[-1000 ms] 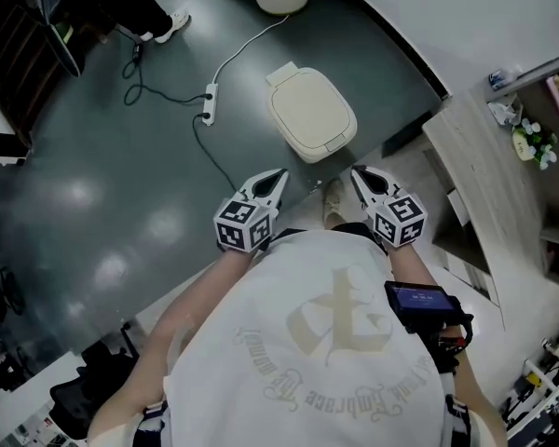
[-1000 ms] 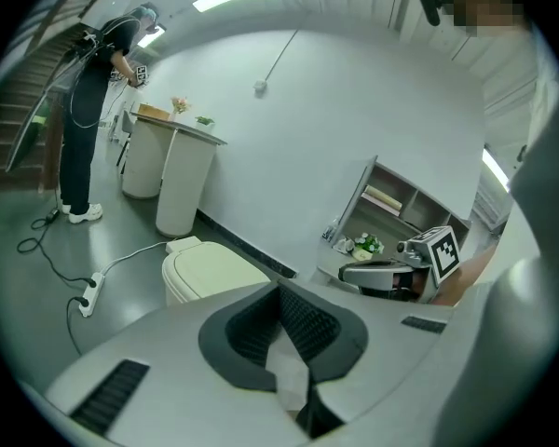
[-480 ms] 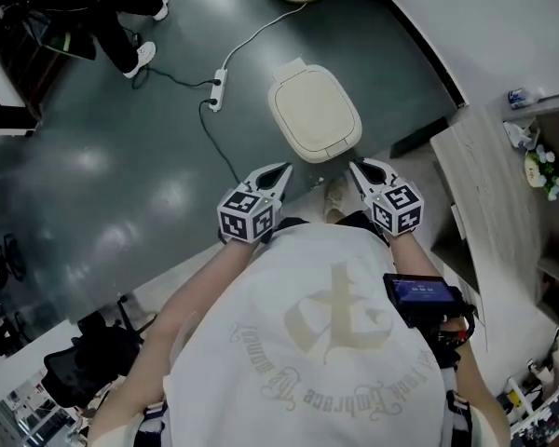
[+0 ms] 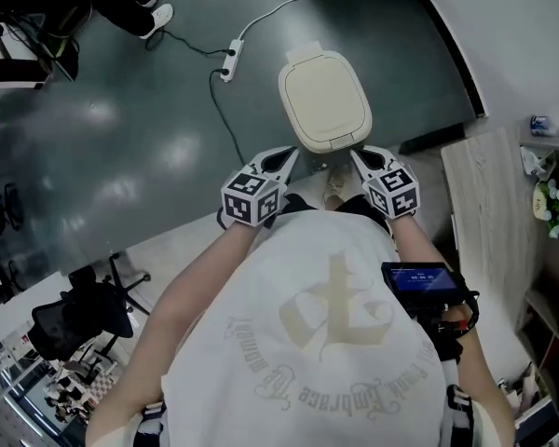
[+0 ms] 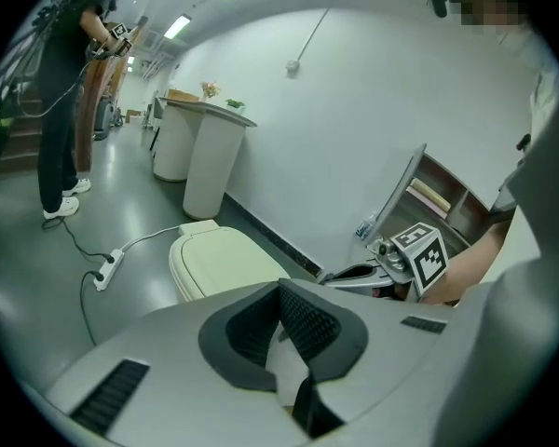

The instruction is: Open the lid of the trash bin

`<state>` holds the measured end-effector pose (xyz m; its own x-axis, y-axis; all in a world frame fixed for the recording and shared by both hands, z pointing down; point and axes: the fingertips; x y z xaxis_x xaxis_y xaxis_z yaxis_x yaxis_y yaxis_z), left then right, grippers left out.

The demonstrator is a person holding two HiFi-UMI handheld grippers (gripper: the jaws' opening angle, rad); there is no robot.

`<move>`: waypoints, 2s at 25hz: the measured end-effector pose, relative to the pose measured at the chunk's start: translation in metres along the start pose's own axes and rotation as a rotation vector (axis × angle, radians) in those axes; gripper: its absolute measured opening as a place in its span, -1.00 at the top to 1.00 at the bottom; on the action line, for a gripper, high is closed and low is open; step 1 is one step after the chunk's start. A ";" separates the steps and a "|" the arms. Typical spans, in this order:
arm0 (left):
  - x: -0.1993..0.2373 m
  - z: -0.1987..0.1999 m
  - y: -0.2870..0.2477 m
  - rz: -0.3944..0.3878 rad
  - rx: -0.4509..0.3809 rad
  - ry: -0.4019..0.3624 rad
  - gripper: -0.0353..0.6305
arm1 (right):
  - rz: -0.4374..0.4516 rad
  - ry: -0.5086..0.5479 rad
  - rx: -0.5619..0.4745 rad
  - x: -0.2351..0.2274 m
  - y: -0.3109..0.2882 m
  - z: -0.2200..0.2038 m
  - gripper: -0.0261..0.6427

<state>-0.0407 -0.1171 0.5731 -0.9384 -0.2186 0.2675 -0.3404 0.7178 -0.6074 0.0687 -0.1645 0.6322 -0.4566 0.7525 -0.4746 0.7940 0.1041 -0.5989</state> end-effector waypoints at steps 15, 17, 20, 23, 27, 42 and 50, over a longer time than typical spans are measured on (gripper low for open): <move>0.005 -0.008 -0.019 0.053 0.010 0.062 0.85 | 0.040 0.086 0.165 -0.029 -0.047 -0.020 0.90; 0.005 -0.009 -0.017 0.060 0.006 0.073 0.85 | 0.044 0.098 0.185 -0.030 -0.051 -0.022 0.90; 0.005 -0.011 -0.014 0.072 0.004 0.073 0.85 | 0.040 0.129 0.225 -0.031 -0.058 -0.027 0.90; 0.007 -0.015 -0.006 0.085 0.000 0.068 0.85 | 0.025 0.170 0.271 -0.031 -0.064 -0.033 0.90; 0.012 -0.023 0.004 0.112 -0.008 0.091 0.85 | 0.003 0.230 0.342 -0.032 -0.074 -0.042 0.90; 0.031 -0.043 0.019 0.129 -0.023 0.147 0.85 | -0.049 0.365 0.441 -0.030 -0.091 -0.054 0.90; 0.031 -0.043 0.032 0.122 -0.025 0.133 0.85 | -0.083 0.518 0.492 -0.019 -0.088 -0.050 0.90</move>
<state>-0.0782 -0.0727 0.5938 -0.9559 -0.0409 0.2907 -0.2215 0.7504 -0.6227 0.0275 -0.1553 0.7268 -0.1616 0.9794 -0.1209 0.4364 -0.0389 -0.8989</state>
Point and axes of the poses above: the fingertips, and each gripper's own axes: y backward along the fingers, x to its left, z out of its top, and after that the axes turned 10 degrees about -y, right-handed
